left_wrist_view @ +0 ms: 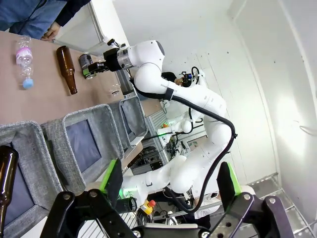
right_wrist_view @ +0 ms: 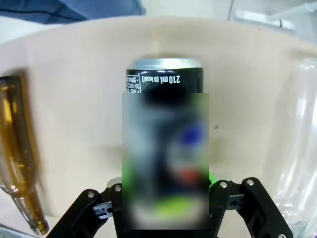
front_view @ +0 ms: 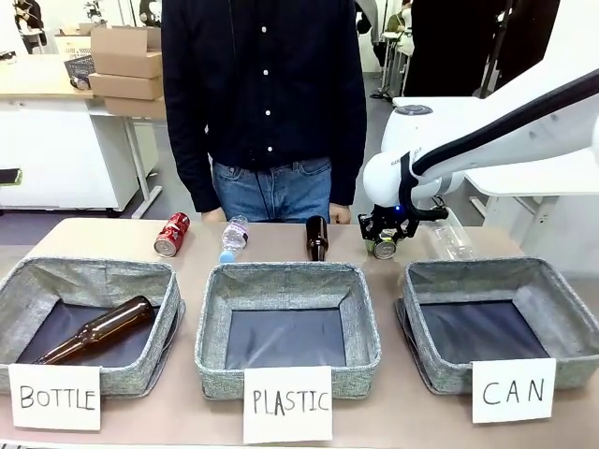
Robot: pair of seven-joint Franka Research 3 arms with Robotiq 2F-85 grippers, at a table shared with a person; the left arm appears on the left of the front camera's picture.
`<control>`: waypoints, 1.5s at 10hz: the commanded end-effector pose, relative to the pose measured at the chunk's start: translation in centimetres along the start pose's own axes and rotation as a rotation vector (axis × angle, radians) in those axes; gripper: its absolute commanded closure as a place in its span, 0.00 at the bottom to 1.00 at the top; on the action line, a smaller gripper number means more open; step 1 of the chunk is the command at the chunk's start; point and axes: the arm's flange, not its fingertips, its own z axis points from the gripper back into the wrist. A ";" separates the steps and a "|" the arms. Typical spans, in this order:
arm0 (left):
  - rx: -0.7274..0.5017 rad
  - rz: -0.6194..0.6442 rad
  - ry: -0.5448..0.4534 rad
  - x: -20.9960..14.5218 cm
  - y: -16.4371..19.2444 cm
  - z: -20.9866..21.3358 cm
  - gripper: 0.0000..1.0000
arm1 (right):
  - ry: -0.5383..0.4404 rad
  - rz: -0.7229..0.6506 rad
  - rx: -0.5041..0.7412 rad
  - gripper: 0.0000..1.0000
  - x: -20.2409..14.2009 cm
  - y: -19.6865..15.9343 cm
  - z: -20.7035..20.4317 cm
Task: Sort the can waste into the basket.
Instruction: Pick up the can waste from the table and place it in the right Fabric basket.
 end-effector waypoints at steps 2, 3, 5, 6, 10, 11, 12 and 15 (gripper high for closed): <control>-0.021 -0.025 -0.009 0.0 -0.2 -0.1 0.00 | 0.010 -0.036 -0.016 0.67 0.6 0.1 -0.1; -0.021 -0.025 -0.009 0.0 -0.2 -0.1 0.00 | 0.010 -0.038 -0.013 0.67 0.6 0.0 -0.1; -0.021 -0.025 -0.009 0.0 -0.2 -0.1 0.00 | 0.006 -0.037 0.001 0.67 0.5 -0.4 0.5; -0.021 -0.025 -0.009 0.0 -0.2 -0.1 0.00 | 0.006 -0.018 0.035 0.67 0.0 -0.9 2.1; -0.021 -0.025 -0.009 0.0 -0.2 -0.1 0.00 | 0.088 0.396 0.228 0.67 -9.7 -8.0 17.5; -0.021 -0.025 -0.009 0.0 -0.2 -0.1 0.00 | 0.099 0.481 0.238 0.67 -12.6 -10.0 19.3; -0.021 -0.025 -0.009 0.0 -0.2 -0.1 0.00 | 0.085 0.569 0.258 0.67 -15.4 -11.9 20.3; -0.021 -0.025 -0.009 0.0 -0.2 -0.1 0.00 | 0.123 0.606 0.222 0.67 -21.6 -16.8 19.7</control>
